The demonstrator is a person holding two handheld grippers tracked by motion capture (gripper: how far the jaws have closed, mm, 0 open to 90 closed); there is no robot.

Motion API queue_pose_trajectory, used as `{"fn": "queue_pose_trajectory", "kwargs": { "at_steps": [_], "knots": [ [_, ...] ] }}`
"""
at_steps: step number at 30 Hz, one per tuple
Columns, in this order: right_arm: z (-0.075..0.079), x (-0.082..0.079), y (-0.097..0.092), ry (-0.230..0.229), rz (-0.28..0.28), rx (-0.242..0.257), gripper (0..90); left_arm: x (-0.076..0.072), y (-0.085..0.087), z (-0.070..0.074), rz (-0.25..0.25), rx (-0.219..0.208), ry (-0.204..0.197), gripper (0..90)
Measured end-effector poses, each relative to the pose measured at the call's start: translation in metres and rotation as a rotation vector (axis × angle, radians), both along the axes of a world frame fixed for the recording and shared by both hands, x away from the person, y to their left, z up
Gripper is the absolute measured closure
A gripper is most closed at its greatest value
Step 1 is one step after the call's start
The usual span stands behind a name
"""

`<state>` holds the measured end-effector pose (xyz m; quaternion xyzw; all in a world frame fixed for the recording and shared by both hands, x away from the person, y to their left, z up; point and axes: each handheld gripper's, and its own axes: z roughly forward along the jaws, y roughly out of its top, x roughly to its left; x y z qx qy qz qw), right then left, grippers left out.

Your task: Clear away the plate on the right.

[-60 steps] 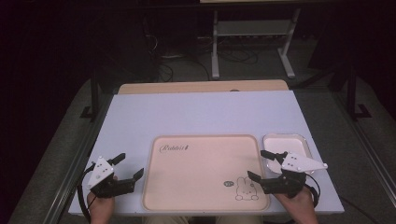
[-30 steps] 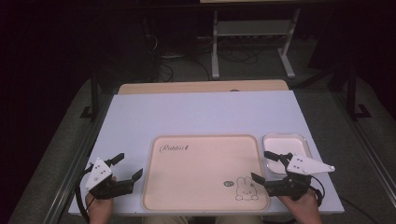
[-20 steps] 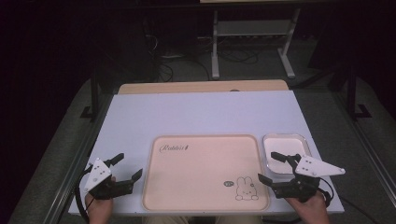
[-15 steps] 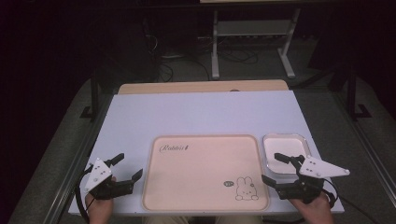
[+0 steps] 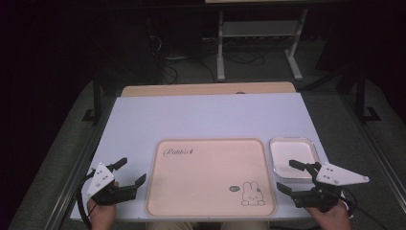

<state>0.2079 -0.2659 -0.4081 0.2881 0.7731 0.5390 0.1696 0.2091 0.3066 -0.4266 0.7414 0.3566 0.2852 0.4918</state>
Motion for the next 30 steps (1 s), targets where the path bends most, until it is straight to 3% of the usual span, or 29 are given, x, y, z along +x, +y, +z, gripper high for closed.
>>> {"fn": "queue_pose_trajectory", "kwargs": {
  "at_steps": [30],
  "knots": [
    [0.001, -0.007, -0.024, 0.011, -0.018, 0.004, 14.8, -0.001, 0.0, 0.0, -0.002, -0.002, -0.003, 13.9]
  ]
}}
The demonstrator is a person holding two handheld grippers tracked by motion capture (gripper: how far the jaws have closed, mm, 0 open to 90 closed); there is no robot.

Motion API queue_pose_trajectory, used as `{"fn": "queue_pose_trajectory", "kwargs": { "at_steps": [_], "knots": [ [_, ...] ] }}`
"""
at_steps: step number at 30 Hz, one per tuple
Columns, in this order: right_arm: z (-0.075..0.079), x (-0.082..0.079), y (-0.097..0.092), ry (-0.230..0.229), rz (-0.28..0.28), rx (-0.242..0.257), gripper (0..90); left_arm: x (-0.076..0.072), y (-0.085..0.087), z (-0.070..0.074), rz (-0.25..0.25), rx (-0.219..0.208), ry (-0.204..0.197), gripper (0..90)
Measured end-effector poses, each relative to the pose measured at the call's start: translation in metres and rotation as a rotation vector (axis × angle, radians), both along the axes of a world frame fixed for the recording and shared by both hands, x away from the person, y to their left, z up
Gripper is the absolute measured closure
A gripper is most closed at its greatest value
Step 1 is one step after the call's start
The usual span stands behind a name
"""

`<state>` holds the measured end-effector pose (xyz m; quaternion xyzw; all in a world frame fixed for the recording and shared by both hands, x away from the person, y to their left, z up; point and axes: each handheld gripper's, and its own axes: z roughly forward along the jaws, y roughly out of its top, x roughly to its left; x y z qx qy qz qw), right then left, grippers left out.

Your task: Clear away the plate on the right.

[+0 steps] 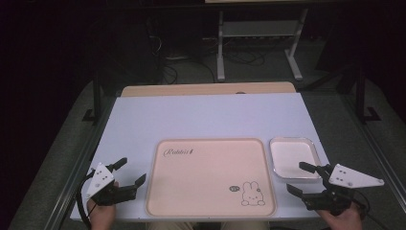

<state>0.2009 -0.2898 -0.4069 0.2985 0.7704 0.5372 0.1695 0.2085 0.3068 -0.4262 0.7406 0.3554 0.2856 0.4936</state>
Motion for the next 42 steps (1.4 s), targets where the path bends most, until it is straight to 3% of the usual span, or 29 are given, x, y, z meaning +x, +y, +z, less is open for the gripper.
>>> {"fn": "queue_pose_trajectory", "kwargs": {
  "at_steps": [42],
  "knots": [
    [0.003, -0.007, -0.043, 0.022, -0.071, -0.024, 15.2, 0.0, -0.001, 0.0, -0.01, -0.001, 0.003, 14.0]
  ]
}}
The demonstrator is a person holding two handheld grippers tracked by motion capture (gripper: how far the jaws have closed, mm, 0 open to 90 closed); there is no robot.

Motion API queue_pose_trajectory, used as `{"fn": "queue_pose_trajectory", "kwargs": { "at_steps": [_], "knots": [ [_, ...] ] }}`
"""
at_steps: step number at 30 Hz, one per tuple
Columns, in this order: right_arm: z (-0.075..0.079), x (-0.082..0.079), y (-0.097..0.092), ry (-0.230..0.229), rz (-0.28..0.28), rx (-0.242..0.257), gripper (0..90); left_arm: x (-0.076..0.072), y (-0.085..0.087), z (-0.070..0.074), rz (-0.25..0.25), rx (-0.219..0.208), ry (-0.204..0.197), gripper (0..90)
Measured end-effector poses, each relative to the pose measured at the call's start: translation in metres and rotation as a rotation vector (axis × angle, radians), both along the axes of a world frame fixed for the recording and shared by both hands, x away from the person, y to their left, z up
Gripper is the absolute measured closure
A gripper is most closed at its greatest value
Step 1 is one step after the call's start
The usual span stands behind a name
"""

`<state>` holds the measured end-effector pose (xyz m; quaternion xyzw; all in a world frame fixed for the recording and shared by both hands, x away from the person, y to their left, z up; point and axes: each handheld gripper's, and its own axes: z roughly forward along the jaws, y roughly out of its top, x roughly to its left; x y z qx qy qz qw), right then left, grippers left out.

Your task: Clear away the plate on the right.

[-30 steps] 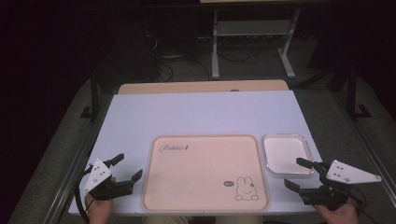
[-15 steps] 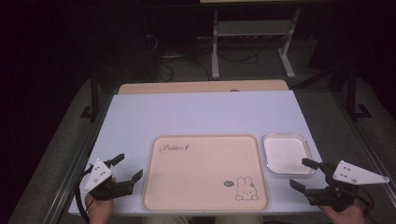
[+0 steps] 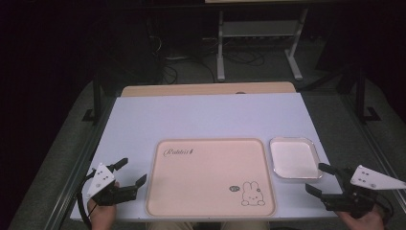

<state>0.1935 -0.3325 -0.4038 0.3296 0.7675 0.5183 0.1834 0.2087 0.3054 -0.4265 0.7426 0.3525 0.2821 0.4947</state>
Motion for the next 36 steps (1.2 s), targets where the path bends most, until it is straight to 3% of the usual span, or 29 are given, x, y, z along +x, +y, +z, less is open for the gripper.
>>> {"fn": "queue_pose_trajectory", "kwargs": {
  "at_steps": [14, 36],
  "knots": [
    [-0.001, 0.0, -0.02, 0.018, -0.045, -0.019, 15.5, 0.0, -0.001, 0.0, -0.001, 0.0, 0.002, 13.9],
    [-0.004, 0.015, -0.049, 0.059, -0.108, -0.043, 15.6, 0.0, -0.002, -0.001, -0.003, 0.001, 0.006, 14.0]
  ]
}}
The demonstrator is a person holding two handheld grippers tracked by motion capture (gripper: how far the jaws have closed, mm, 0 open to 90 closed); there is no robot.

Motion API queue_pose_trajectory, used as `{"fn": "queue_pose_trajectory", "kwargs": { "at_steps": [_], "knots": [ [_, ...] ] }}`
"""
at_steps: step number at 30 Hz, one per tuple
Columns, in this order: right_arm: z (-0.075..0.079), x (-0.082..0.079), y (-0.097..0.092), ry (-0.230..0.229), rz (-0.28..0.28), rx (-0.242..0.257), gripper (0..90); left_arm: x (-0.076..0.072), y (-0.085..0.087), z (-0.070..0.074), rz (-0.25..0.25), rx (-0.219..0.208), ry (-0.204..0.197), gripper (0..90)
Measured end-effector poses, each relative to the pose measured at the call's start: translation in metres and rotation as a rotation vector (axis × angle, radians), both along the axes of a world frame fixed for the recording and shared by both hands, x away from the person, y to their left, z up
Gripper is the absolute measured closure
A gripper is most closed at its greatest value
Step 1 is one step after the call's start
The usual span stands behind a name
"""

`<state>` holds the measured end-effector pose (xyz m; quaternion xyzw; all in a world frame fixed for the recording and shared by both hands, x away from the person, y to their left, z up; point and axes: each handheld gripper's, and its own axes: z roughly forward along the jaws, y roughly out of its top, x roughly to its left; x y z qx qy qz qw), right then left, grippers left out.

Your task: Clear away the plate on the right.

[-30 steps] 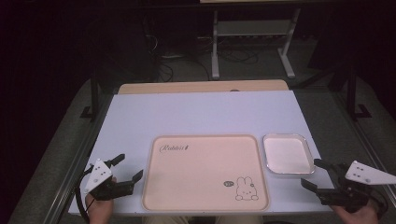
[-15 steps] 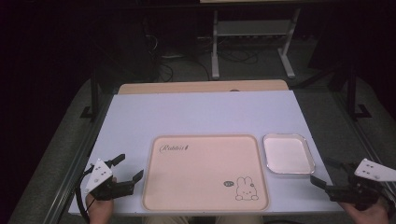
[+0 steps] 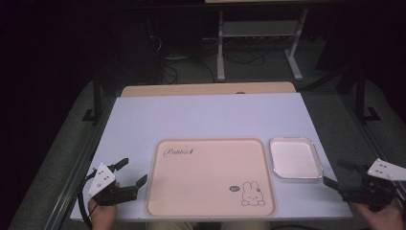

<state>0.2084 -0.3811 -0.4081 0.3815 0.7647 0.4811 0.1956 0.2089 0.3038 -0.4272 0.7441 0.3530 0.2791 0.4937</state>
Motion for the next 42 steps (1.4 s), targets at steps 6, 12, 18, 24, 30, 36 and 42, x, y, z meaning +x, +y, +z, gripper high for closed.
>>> {"fn": "queue_pose_trajectory", "kwargs": {
  "at_steps": [6, 12, 18, 24, 30, 36, 42],
  "knots": [
    [0.0, 0.005, -0.003, 0.008, -0.014, -0.004, 16.9, 0.0, 0.0, 0.0, 0.0, 0.0, 0.0, 14.0],
    [0.002, 0.016, -0.005, 0.021, -0.027, -0.015, 21.1, 0.0, 0.0, 0.0, 0.002, 0.0, 0.001, 14.0],
    [0.006, 0.036, -0.005, 0.063, -0.055, -0.035, 24.7, 0.0, 0.001, 0.0, 0.003, -0.002, -0.001, 14.0],
    [0.005, 0.049, -0.004, 0.094, -0.081, -0.045, 29.1, 0.0, 0.001, 0.0, 0.002, -0.002, -0.001, 13.9],
    [0.001, 0.064, -0.007, 0.152, -0.132, -0.063, 32.9, 0.0, 0.002, 0.0, 0.003, -0.003, -0.001, 14.0],
    [-0.003, 0.074, -0.006, 0.202, -0.175, -0.096, 38.6, 0.0, 0.001, 0.0, 0.003, -0.001, 0.001, 13.9],
    [-0.008, 0.083, -0.001, 0.256, -0.207, -0.118, 43.8, 0.0, 0.002, 0.0, 0.003, -0.002, 0.0, 14.0]
  ]
}}
